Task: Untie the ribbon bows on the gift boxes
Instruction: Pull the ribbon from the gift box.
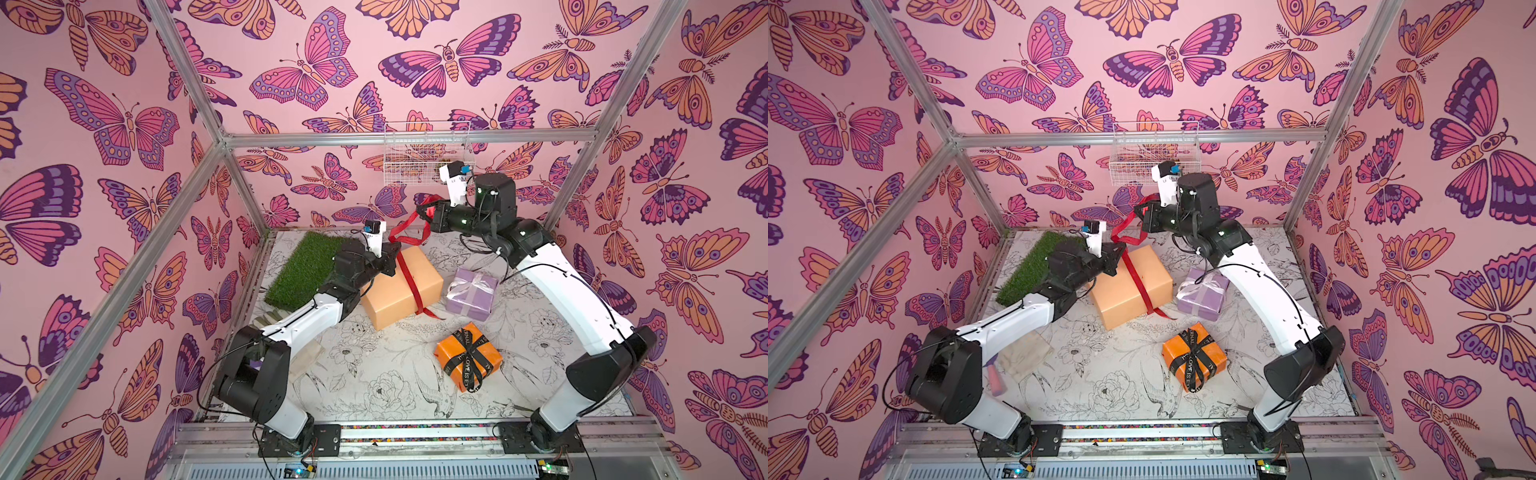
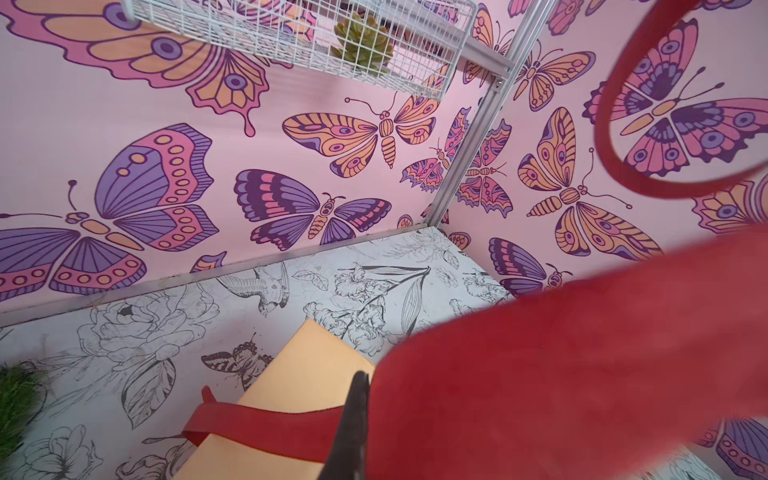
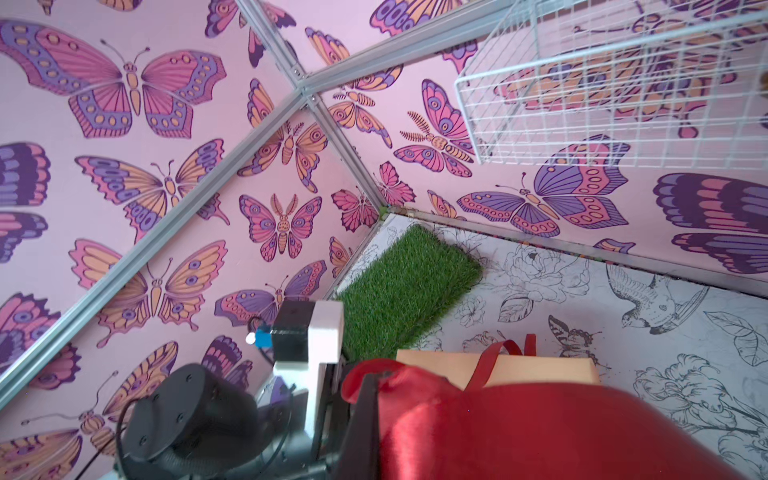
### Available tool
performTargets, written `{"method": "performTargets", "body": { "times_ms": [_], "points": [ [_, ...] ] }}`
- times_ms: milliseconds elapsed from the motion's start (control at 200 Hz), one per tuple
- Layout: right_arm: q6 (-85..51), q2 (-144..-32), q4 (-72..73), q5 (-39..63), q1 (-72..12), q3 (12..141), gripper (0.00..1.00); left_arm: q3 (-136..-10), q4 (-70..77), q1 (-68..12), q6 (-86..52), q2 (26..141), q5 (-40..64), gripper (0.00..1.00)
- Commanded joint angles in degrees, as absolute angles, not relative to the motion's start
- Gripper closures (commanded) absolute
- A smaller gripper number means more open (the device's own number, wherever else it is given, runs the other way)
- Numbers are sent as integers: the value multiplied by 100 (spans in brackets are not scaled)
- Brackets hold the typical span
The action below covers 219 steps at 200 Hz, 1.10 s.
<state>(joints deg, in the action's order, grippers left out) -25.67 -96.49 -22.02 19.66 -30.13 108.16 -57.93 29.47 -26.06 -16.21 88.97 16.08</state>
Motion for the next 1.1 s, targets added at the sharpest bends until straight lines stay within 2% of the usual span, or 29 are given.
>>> {"method": "performTargets", "body": {
  "times_ms": [0, 290, 315, 365, 416, 436, 466, 476, 706, 756, 836, 866, 956, 1091],
  "points": [
    [-2853, -9891, -1877, 2081, -2794, 10749, 100, -5638, 3029, -2610, -1899, 8669, 1919, 100],
    [-3490, -11071, -1851, 2371, -1997, 10731, 100, -5792, 2042, -2619, -3030, 8425, 2470, 100],
    [-3532, -11147, -1845, 2433, -1959, 10708, 92, -5857, 1904, -2619, -3070, 8421, 2476, 100],
    [-3581, -11263, -1869, 2534, -1939, 10635, 67, -5980, 1655, -2621, -3131, 8431, 2451, 100],
    [-3616, -11270, -1842, 2618, -1930, 10478, 49, -6067, 1500, -2608, -3200, 8447, 2401, 100],
    [-3621, -11242, -1796, 2612, -1932, 10385, 28, -6108, 1436, -2610, -3236, 8458, 2375, 100],
    [-3613, -11167, -1724, 2612, -1926, 10214, 4, -6172, 1326, -2602, -3260, 8481, 2323, 100],
    [-3613, -11139, -1699, 2611, -1927, 10154, 0, -6199, 1296, -2602, -3274, 8486, 2308, 100],
    [-2839, -10216, -2120, 2506, -1925, 8940, 0, -6704, 935, -2523, -3366, 8746, 2188, 100],
    [-2636, -9983, -2092, 2540, -1926, 8670, 5, -6840, 843, -2514, -3370, 8802, 2228, 100],
    [-2220, -9628, -1795, 2765, -1974, 8246, 19, -7046, 720, -2514, -3381, 8891, 2365, 100],
    [-2017, -9513, -1658, 2797, -2028, 8115, 20, -7089, 672, -2521, -3413, 8909, 2407, 100],
    [-1164, -9276, -1476, 2639, -2317, 7943, 15, -7192, 548, -2522, -3493, 8922, 2532, 100],
    [106, -9049, -524, 2534, -2845, 7501, 3, -7182, 303, -2531, -3536, 8826, 2658, 100]
  ]
}}
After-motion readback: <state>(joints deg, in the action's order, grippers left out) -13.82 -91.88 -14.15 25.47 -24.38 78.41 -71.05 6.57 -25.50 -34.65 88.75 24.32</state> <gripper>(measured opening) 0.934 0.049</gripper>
